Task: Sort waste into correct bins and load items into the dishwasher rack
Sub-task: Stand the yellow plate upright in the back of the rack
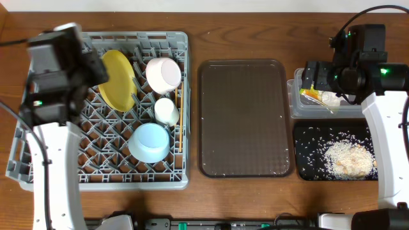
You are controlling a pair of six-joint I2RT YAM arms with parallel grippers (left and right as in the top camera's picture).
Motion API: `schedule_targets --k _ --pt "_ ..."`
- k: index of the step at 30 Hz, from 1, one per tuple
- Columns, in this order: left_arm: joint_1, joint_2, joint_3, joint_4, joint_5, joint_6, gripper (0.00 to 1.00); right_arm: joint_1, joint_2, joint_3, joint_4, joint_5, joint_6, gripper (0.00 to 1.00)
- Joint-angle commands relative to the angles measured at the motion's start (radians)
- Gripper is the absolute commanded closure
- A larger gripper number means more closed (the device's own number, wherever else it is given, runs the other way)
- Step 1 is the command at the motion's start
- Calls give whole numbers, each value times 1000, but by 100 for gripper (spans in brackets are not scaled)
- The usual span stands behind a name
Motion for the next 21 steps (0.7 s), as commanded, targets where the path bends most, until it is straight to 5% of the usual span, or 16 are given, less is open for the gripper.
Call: schedule_targets --k 1,11,17,21 --pt "66 53 -23 -19 135 -27 90 7 2 5 -2 2 -11 1" --pt "100 282 -31 -24 232 -27 91 7 2 5 -2 2 -11 1" --pt "92 256 -26 -6 470 -28 88 7 2 5 -2 2 -11 1" --pt "89 200 -20 0 477 -31 83 7 2 5 -2 2 -11 1"
